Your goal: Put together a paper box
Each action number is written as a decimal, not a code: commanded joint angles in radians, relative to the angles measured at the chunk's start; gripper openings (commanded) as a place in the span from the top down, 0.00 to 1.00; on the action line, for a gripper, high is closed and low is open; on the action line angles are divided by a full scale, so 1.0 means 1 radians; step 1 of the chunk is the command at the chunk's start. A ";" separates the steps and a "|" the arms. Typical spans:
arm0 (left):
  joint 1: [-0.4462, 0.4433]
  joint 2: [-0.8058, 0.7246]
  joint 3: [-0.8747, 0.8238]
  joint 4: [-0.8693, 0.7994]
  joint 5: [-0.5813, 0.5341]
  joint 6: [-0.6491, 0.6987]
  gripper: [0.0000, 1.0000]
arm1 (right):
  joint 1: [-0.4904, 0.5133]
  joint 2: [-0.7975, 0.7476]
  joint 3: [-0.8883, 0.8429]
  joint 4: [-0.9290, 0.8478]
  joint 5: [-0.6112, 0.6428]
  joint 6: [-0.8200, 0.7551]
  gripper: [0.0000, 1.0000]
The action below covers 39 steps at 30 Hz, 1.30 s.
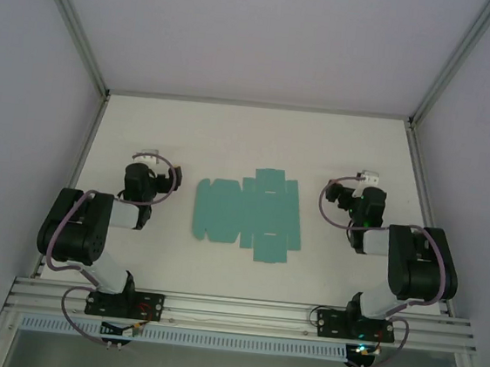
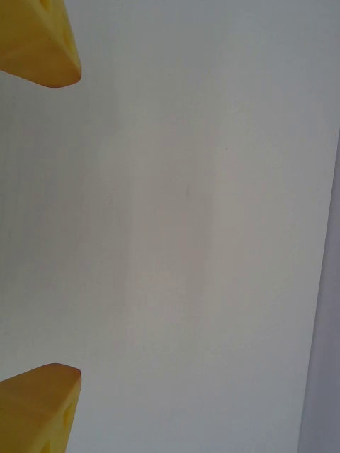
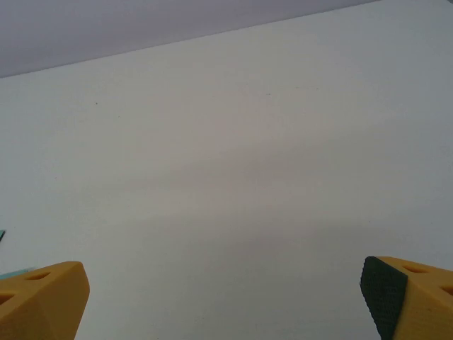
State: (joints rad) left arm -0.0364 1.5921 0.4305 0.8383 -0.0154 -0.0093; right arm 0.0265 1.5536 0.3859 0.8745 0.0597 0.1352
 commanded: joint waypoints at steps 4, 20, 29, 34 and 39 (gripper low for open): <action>0.000 -0.007 -0.005 0.002 0.010 0.014 0.00 | -0.003 -0.003 0.013 0.028 -0.017 0.008 0.00; 0.000 -0.005 -0.004 -0.001 0.008 0.013 0.00 | -0.006 -0.003 0.015 0.020 -0.031 0.011 0.00; 0.000 -0.007 0.000 -0.003 0.014 0.013 0.00 | -0.008 -0.006 -0.004 0.052 0.021 0.031 0.00; 0.007 -0.025 0.018 -0.041 0.014 0.006 0.00 | -0.009 -0.057 0.008 -0.007 0.026 0.026 0.00; 0.007 -0.153 0.226 -0.513 0.043 -0.034 0.00 | -0.001 -0.191 0.139 -0.378 0.061 0.057 0.00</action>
State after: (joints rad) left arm -0.0341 1.5227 0.5533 0.5434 -0.0048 -0.0151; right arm 0.0257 1.4376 0.4374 0.6964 0.0940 0.1577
